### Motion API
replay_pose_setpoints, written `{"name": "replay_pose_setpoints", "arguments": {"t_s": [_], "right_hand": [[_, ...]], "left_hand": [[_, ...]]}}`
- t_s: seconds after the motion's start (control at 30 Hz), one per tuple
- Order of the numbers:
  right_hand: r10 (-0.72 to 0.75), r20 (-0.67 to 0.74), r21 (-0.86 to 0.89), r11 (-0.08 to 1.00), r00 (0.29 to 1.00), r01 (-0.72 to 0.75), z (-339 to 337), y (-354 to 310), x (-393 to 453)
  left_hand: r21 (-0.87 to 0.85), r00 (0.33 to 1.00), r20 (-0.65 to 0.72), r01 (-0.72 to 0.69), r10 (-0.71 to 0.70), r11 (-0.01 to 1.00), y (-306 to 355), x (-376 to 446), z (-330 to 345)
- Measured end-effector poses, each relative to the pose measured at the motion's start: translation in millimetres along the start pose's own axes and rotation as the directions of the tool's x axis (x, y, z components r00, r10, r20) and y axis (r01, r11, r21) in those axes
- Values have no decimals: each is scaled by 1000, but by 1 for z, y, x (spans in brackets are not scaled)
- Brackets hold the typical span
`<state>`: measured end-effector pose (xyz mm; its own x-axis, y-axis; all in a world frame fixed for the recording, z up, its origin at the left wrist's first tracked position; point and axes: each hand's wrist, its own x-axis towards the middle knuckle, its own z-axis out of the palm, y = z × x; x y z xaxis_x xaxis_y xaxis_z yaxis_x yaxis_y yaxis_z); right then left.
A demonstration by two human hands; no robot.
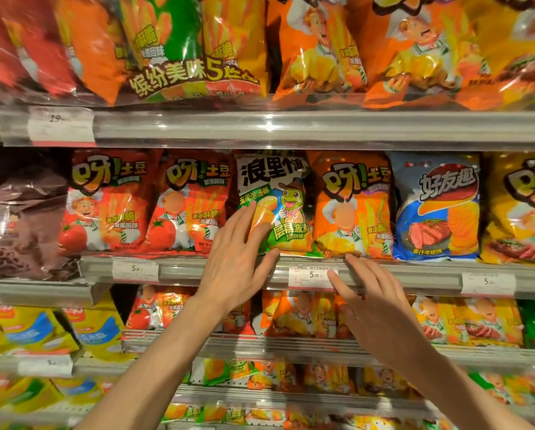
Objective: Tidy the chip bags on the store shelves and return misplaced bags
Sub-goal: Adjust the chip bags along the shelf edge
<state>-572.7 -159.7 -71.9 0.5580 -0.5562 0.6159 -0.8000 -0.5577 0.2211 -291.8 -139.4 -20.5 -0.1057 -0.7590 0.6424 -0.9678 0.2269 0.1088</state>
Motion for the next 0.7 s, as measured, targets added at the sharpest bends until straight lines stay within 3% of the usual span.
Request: {"name": "replay_pose_setpoints", "arguments": {"t_s": [0.23,0.5,0.57,0.6,0.63,0.7], "right_hand": [[0,-26,5,1000,1000,0,2,0,-1],[-3,-9,6,1000,1000,3,4,3,-3],[-7,4,22,1000,1000,7,3,4,-5],[-9,16,38,999,1000,9,3,6,-6],[-15,30,55,998,999,13,2,8,-7],[-25,38,94,995,999,22,-1,14,-8]], "left_hand": [[-41,999,-34,0,-1,999,3,-8,2],[-96,962,-261,55,-79,994,35,-45,21],[-216,969,-161,148,-185,965,53,-56,26],[-312,954,-22,278,-300,908,62,-59,29],[-421,903,152,427,-402,800,72,-60,33],[-671,810,393,576,-435,466,87,-60,41]]}}
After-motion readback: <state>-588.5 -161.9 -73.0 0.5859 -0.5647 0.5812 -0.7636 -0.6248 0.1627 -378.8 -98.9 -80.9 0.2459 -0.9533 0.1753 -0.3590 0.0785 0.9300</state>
